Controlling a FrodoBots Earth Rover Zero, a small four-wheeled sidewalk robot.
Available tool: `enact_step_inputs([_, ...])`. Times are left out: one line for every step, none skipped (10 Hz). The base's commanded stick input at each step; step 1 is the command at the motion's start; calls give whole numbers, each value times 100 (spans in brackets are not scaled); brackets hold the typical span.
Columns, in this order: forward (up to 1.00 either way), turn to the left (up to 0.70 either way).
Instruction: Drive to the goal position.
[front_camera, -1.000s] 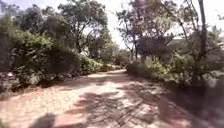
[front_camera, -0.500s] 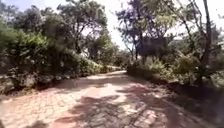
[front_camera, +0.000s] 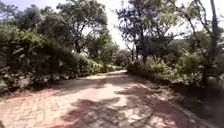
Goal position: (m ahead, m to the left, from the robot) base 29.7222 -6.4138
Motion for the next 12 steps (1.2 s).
enact_step_inputs([50,0])
enact_step_inputs([50,0])
enact_step_inputs([50,0])
enact_step_inputs([50,0])
enact_step_inputs([50,0])
enact_step_inputs([50,0])
enact_step_inputs([50,0])
enact_step_inputs([50,0])
enact_step_inputs([50,0])
enact_step_inputs([50,0])
enact_step_inputs([50,0])
enact_step_inputs([50,0])
